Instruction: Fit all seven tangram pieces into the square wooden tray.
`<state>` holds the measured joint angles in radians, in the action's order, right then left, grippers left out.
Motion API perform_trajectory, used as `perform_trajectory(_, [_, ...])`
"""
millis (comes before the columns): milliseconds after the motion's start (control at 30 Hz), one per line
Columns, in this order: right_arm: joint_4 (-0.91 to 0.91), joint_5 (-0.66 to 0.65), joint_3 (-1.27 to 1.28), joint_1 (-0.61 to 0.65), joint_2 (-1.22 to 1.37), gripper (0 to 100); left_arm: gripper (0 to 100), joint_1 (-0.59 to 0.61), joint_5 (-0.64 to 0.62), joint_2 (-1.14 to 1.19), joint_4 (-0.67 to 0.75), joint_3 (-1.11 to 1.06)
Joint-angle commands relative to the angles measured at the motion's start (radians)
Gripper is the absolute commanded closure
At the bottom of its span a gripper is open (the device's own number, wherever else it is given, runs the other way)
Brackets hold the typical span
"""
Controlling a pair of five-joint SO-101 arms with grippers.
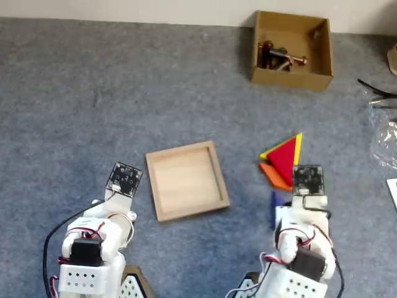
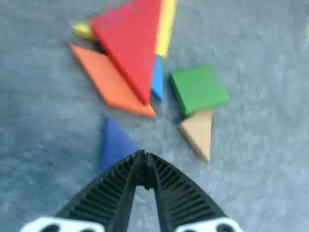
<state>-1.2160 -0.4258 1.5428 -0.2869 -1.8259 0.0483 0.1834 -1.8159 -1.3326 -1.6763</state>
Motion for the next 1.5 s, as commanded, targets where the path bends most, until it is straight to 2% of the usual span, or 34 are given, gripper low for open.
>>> perform_trajectory(0, [-0.027,-0.029,-0.148,0.033,0.007,98.5,99,0.012,-0.005,-0.005,-0.006,-0.019])
perform_trajectory(133, [-0.018,-0.054,-0.219,0.033,0.154,94.3,99,0.012,-0.005,-0.005,-0.006,-0.019])
perform_trajectory(333, [-0.004,-0.052,-0.449,0.036,0.498,94.2,99,0.012,-0.005,-0.005,-0.006,-0.019])
perform_trajectory(667, [-0.044,-0.051,-0.697,0.136,1.027,94.0,99,0.012,-0.005,-0.005,-0.006,-0.019])
perform_trajectory(967, [-0.107,0.232,-1.024,0.177,1.392,93.7,99,0.012,-0.005,-0.005,-0.006,-0.019])
perform_trajectory(1067, [-0.107,0.298,-1.095,0.177,1.497,89.6,99,0.012,-0.005,-0.005,-0.006,-0.019])
perform_trajectory(1233, [-0.099,0.305,-1.201,0.183,1.649,79.3,99,0.012,-0.005,-0.005,-0.006,-0.019])
perform_trajectory(1467, [-0.107,0.313,-1.395,0.223,1.851,77.9,99,0.012,-0.005,-0.005,-0.006,-0.019])
